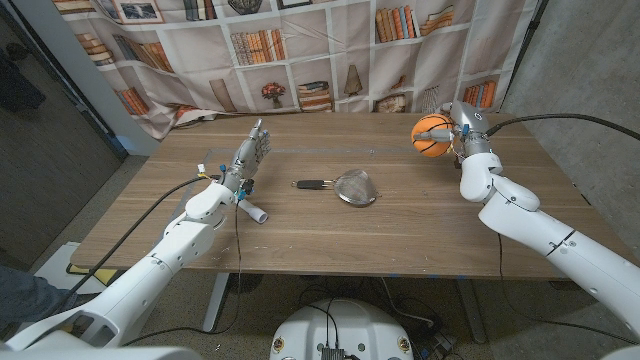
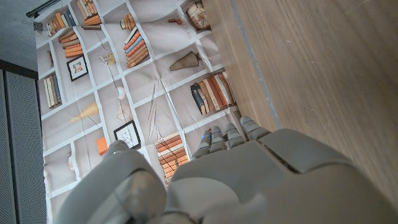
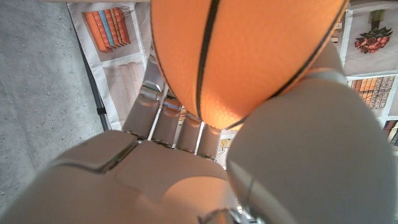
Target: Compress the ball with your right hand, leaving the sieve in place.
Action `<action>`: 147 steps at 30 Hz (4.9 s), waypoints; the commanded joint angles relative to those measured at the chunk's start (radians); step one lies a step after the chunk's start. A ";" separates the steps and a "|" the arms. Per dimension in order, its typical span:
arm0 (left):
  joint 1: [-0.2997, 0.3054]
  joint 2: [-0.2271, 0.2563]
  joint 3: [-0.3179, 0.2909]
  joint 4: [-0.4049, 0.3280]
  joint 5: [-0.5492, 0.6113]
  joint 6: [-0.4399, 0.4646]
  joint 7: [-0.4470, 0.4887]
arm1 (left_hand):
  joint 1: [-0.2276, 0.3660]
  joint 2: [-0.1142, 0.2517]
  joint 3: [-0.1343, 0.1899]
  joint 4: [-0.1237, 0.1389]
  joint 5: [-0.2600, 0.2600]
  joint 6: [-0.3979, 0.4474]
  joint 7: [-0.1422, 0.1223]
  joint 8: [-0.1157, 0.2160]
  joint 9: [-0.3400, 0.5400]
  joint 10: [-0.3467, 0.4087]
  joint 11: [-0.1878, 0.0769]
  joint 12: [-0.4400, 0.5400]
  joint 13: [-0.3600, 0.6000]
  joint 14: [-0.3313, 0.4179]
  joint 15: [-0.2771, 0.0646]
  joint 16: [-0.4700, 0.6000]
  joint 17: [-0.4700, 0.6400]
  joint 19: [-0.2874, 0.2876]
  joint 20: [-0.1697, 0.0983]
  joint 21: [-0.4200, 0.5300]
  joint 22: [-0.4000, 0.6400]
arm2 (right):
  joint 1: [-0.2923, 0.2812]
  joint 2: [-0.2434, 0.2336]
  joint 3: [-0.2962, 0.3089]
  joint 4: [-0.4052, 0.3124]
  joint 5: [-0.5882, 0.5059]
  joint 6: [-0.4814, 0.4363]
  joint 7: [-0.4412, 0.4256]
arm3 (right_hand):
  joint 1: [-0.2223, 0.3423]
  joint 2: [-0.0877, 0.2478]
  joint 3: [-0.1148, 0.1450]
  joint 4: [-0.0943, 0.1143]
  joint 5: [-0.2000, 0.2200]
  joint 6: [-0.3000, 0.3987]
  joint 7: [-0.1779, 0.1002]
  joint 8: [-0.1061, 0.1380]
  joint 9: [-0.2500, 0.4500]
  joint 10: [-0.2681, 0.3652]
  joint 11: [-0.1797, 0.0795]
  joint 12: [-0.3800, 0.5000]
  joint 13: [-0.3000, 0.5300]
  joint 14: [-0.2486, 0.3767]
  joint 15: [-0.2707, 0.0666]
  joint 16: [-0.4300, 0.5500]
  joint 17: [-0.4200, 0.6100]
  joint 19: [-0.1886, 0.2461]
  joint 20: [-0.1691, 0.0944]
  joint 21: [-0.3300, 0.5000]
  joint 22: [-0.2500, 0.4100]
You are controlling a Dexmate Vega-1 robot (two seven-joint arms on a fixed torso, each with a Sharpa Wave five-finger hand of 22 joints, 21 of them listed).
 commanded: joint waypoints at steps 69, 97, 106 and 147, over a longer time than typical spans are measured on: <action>0.024 0.022 -0.010 -0.051 0.005 0.040 0.045 | 0.010 0.008 -0.013 0.004 -0.003 0.017 -0.001 -0.003 0.005 0.016 0.005 0.001 0.002 0.016 0.008 -0.003 0.002 0.004 0.001 0.003 0.005 | 0.261 0.043 -0.259 0.265 -0.027 -0.301 0.241 | -0.005 0.388 -0.112 0.096 0.009 -0.217 -0.048 -0.181 -0.011 -0.234 -0.027 -0.154 0.051 -0.277 -0.116 -0.124 0.012 -0.286 -0.155 -0.076 -0.084; 0.020 0.009 0.000 -0.045 0.014 0.042 0.055 | 0.018 0.017 -0.013 0.003 -0.005 0.016 -0.003 -0.005 0.005 0.016 0.003 -0.001 0.002 0.014 0.007 -0.005 0.002 0.005 0.005 0.002 0.005 | 0.308 0.031 -0.295 0.281 0.011 -0.327 0.302 | -0.208 0.308 -0.195 0.147 -0.004 -0.386 -0.044 -0.282 -0.011 -0.411 0.025 -0.188 0.026 -0.406 0.040 -0.127 -0.057 -0.347 -0.013 -0.163 -0.094; 0.016 0.007 0.003 -0.048 0.014 0.048 0.056 | 0.020 0.019 -0.013 0.002 -0.006 0.017 -0.005 -0.006 0.005 0.017 0.004 -0.001 0.002 0.013 0.007 -0.005 0.002 0.005 0.004 0.003 0.005 | 0.308 0.011 -0.298 0.261 0.010 -0.321 0.313 | -0.279 0.294 -0.221 0.166 0.002 -0.530 -0.047 -0.328 -0.016 -0.539 0.059 -0.209 0.003 -0.515 0.059 -0.139 -0.076 -0.385 0.032 -0.225 -0.094; 0.015 0.014 0.000 -0.049 0.012 0.046 0.046 | 0.031 0.030 -0.013 0.000 -0.009 0.021 -0.007 -0.006 0.005 0.019 0.002 -0.002 0.002 0.014 0.007 -0.005 0.001 0.004 0.006 0.002 0.005 | 0.297 -0.024 -0.301 0.196 -0.023 -0.331 0.327 | -0.387 0.256 -0.272 0.183 0.016 -0.781 -0.036 -0.331 -0.035 -0.757 0.074 -0.209 -0.028 -0.740 0.108 -0.140 -0.082 -0.465 0.218 -0.358 -0.092</action>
